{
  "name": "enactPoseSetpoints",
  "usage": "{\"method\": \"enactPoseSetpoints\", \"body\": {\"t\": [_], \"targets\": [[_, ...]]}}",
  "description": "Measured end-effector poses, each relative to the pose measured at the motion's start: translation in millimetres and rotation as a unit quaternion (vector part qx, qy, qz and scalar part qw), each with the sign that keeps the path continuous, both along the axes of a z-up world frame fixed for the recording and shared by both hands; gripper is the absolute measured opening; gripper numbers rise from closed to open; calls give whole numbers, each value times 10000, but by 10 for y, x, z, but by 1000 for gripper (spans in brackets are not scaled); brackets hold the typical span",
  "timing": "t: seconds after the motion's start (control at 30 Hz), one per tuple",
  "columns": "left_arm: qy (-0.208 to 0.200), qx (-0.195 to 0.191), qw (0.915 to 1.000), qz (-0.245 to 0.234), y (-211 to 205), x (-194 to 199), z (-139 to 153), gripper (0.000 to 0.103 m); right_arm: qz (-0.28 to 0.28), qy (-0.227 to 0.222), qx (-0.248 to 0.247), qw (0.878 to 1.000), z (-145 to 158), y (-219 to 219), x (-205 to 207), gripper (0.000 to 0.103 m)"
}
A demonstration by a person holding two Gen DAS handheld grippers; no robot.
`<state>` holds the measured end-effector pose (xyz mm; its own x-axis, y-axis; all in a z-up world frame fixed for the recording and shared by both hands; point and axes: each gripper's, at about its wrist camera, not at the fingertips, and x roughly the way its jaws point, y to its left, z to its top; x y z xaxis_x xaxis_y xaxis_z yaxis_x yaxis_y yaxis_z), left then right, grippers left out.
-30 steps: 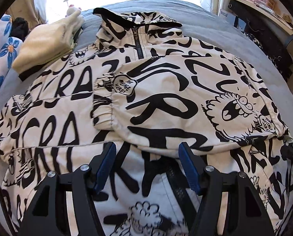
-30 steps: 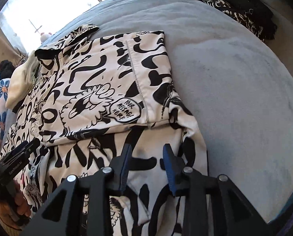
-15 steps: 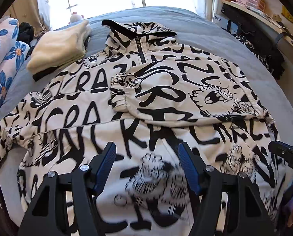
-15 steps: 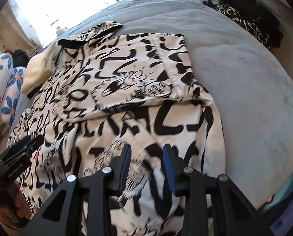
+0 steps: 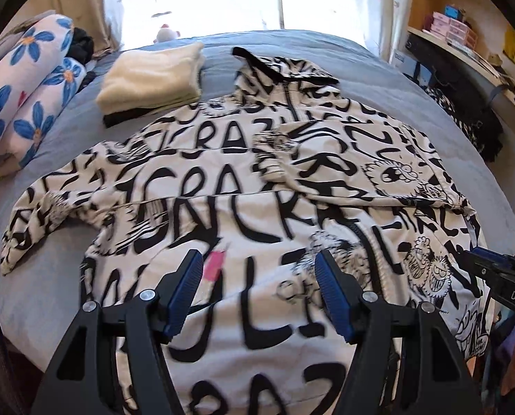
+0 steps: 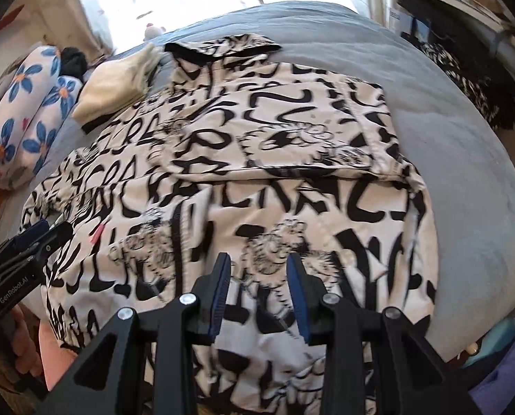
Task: Fold large clothes
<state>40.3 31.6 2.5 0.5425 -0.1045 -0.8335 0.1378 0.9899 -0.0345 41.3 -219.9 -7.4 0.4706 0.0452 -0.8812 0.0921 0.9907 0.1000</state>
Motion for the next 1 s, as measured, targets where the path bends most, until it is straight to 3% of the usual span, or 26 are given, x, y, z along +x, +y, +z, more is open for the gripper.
{"method": "enactPoseSetpoints", "body": {"t": [0.3,0.63,0.9,1.0], "targets": [[-146,-165,9985,502,737,-156,85,66,506,-15,-309,9982,59,653,100,33],[-88,-164,9923,1226,1904,-171,27,66,1161,-209,-689,9906,164,1587,377,33],[2,-538,9851,1634,2821,-128,-162,66,1352,-545,-799,9861,226,2278,756,33],[16,-1018,9790,1764,3240,-107,-308,66,1372,-662,-805,9850,222,2532,927,33]]}}
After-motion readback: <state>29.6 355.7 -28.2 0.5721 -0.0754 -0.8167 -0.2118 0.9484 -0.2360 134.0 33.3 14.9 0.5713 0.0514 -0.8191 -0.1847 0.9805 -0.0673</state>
